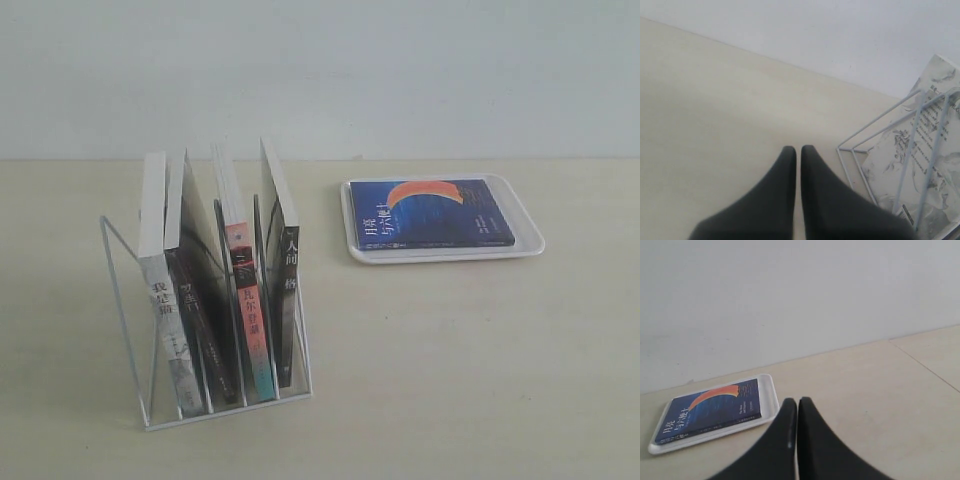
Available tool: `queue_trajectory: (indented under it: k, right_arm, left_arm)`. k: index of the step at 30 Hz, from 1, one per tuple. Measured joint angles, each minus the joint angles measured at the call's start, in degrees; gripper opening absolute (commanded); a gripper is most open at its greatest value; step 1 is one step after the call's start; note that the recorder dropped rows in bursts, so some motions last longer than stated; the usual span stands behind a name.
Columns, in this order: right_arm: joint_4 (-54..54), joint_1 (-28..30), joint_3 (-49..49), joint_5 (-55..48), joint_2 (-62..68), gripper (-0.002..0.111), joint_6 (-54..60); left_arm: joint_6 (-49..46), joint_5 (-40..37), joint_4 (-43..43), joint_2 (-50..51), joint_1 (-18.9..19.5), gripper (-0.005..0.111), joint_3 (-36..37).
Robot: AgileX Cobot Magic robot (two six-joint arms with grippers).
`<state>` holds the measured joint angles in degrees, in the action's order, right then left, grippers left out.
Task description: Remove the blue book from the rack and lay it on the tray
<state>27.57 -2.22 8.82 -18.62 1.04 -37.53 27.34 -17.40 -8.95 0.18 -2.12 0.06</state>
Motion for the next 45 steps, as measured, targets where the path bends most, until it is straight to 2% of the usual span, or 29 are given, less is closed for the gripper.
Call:
queue_trajectory:
  k: [12,19,22,30,36,45]
  right_arm:
    - [-2.4,0.1,-0.1,0.0,-0.1,0.000,4.3]
    - [-21.3,0.1,-0.2,0.0,-0.1,0.000,27.3]
    - [-25.5,0.1,-0.2,0.0,-0.1,0.000,32.0]
    - [-28.3,0.1,-7.9,5.1,-0.6,0.000,34.1]
    - [-30.0,0.1,-8.6,0.4,-0.7,0.000,36.6]
    - [-30.2,0.1,-8.9,-0.3,-0.7,0.000,37.1]
  left_arm:
    - [0.0,0.0,0.0,0.0,0.0,0.004,0.0]
    - [0.0,0.0,0.0,0.0,0.0,0.004,0.0]
    - [0.0,0.0,0.0,0.0,0.0,0.004,0.0]
    - [0.0,0.0,0.0,0.0,0.0,0.004,0.0]
    - [0.0,0.0,0.0,0.0,0.0,0.004,0.0]
    - [0.0,0.0,0.0,0.0,0.0,0.004,0.0]
